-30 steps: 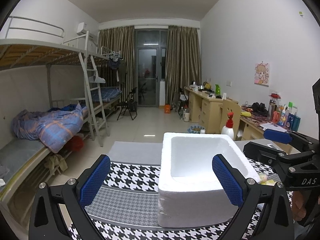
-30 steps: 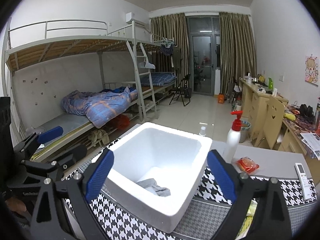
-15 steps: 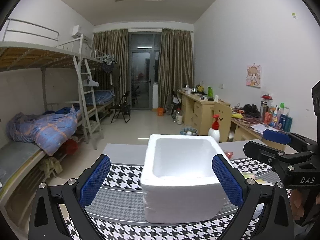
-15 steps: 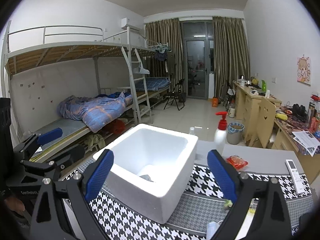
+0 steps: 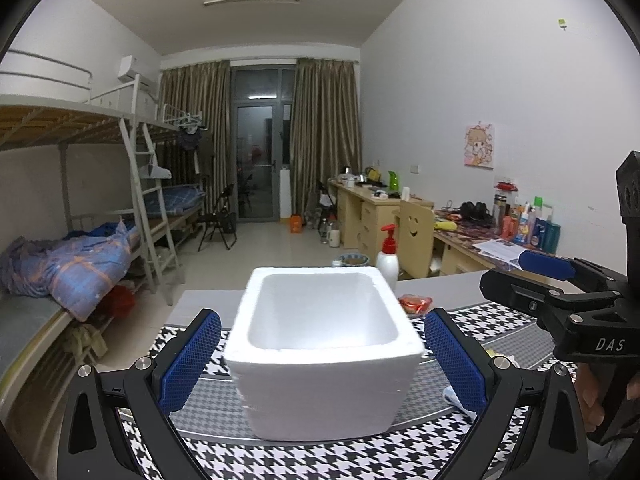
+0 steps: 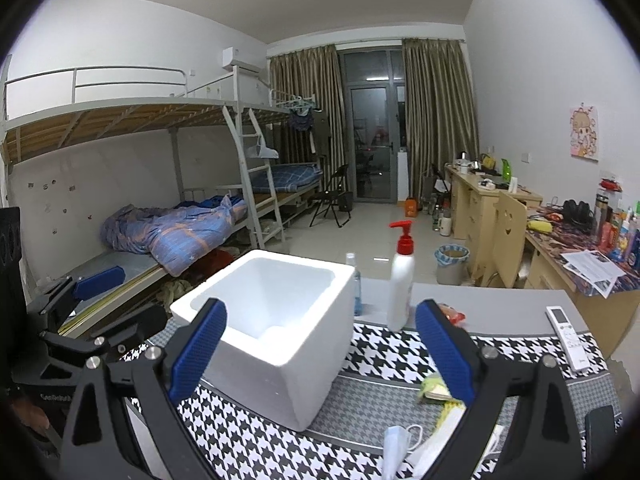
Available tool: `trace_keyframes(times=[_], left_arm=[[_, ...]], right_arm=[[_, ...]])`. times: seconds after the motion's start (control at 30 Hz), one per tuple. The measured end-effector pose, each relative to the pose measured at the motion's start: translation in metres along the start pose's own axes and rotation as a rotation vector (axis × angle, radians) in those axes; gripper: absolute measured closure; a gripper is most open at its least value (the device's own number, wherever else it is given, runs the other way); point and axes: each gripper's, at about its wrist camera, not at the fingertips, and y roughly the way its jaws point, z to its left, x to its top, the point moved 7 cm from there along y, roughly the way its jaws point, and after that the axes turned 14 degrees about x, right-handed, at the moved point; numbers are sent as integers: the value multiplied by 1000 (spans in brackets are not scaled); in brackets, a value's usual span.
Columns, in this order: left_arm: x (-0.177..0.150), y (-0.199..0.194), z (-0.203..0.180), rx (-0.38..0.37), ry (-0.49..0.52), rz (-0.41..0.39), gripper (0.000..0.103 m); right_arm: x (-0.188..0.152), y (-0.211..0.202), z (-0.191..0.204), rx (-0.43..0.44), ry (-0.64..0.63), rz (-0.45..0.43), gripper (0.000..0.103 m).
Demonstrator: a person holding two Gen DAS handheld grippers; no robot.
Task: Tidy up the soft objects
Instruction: 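Withdraw the left tool from the box back toward the remaining items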
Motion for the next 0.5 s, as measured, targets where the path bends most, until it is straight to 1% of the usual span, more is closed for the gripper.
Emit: trace_keyframes(times=[0.23,0.5], left_arm=[[-2,-3,-12,-42,4,3,1],[-6,-1,-35,-97,34,16,1]], right_arm=[[-6,-15,-7,-34,7,-8,5],[-14,-32,-26,-91,28,-16,5]])
